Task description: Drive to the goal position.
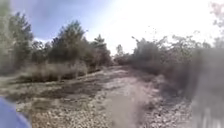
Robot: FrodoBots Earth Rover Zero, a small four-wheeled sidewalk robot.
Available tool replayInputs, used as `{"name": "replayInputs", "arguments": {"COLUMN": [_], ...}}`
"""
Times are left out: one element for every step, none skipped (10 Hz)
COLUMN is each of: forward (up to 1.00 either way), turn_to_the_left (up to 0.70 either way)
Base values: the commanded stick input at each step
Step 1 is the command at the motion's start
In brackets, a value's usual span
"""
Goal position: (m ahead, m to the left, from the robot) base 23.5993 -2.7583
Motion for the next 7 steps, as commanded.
{"name": "replayInputs", "arguments": {"forward": [1.0, 1.0, 1.0, 1.0, 1.0, 1.0, 1.0], "turn_to_the_left": [0.0, 0.0, 0.0, 0.0, 0.0, 0.0, 0.0]}}
